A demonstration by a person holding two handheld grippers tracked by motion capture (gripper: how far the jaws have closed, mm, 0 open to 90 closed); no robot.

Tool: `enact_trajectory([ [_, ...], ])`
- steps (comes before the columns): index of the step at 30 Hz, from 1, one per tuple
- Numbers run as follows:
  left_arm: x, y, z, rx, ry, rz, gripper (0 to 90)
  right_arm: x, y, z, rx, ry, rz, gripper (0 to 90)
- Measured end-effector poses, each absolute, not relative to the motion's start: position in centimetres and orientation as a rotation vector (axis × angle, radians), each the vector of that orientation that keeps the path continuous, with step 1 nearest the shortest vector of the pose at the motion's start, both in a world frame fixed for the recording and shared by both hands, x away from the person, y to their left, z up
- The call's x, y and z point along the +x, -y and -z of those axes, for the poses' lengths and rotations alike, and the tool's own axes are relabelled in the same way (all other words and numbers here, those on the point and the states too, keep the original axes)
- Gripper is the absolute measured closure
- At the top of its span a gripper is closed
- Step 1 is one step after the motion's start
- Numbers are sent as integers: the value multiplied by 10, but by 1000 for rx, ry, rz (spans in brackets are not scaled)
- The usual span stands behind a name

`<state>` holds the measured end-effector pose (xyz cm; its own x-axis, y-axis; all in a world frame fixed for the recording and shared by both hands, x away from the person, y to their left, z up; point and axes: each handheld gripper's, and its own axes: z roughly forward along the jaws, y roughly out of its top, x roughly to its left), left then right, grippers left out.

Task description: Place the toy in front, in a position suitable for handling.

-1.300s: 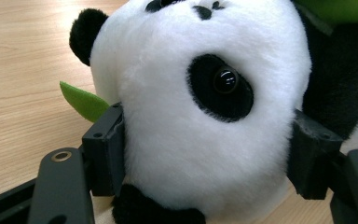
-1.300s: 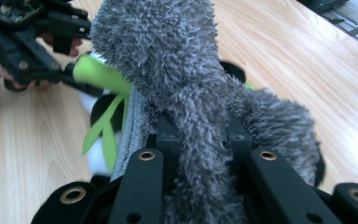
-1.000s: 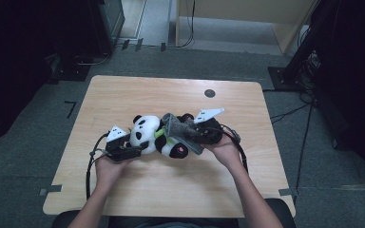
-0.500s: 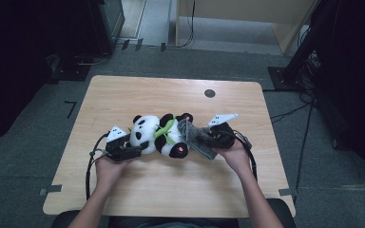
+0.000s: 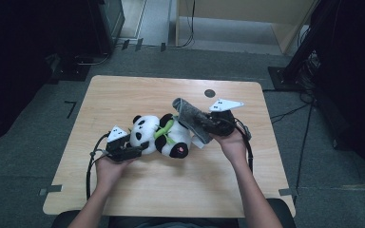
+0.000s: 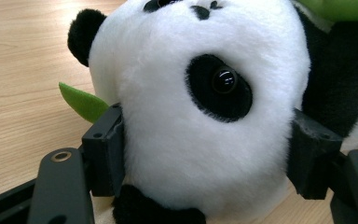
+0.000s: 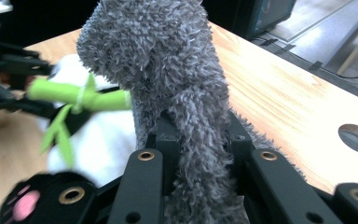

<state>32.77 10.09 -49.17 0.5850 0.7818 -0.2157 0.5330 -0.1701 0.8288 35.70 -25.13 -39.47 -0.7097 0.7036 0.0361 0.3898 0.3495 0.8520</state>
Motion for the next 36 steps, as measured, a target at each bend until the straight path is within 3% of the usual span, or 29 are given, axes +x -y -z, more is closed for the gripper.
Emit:
enact_trajectory([
  [9, 330, -101, 492, 1824, -1086, -304, 269, 370, 240, 429, 1022, -2283, -1296, 738],
  [20, 329, -100, 492, 1832, -1085, -311, 270, 349, 233, 457, 1069, -2399, -1222, 743],
  [36, 329, -101, 493, 1831, -1082, -310, 268, 348, 248, 481, 1222, -2472, -1157, 747],
])
